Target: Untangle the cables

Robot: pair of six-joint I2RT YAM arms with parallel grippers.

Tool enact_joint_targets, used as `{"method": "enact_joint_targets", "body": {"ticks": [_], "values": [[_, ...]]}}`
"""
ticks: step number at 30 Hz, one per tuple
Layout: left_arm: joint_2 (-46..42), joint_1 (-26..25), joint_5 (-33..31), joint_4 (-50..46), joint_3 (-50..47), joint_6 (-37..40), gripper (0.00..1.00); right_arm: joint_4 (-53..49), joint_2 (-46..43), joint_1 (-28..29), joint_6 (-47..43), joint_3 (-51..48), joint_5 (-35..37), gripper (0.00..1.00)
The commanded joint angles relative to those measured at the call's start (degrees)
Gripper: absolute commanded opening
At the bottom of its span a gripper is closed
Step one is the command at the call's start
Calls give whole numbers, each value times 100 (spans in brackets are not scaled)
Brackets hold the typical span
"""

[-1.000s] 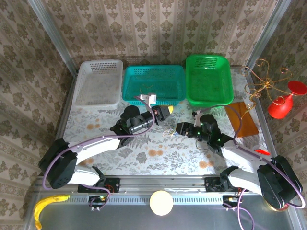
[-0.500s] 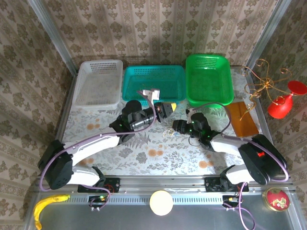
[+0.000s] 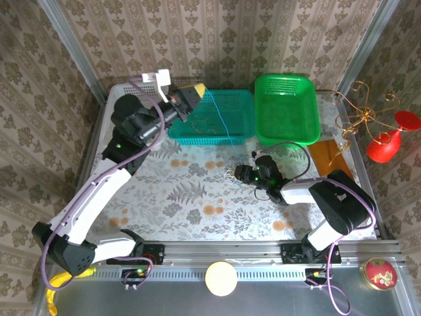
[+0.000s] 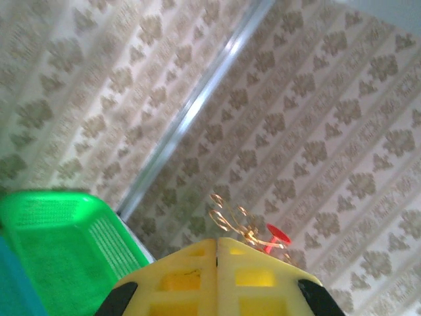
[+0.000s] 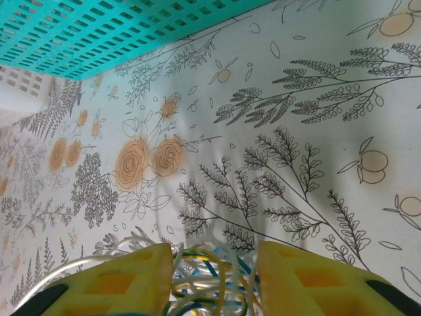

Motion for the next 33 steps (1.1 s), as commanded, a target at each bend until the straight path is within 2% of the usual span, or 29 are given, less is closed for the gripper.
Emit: {"method": "enact_joint_targets", "body": {"ticks": [1, 4, 9, 16, 22, 33], "values": [[-218, 565, 142, -197, 166, 47, 0, -295, -89, 76, 75, -51, 143, 43], [-286, 1186, 226, -136, 226, -124, 0, -525, -119, 103, 8, 3, 165, 44], [-242, 1914, 434, -303, 579, -187, 0, -580, -48, 103, 25, 4, 102, 44], [43, 2795, 736, -392, 1196, -336, 0, -725, -106, 112, -63, 25, 113, 53], [296, 3203, 780, -801, 1535, 15, 0, -854, -258, 112, -119, 142, -178, 55], [575, 3870, 612, -1041, 968, 732, 0, -1878, -1260, 116, -364, 647, -633, 65]]}}
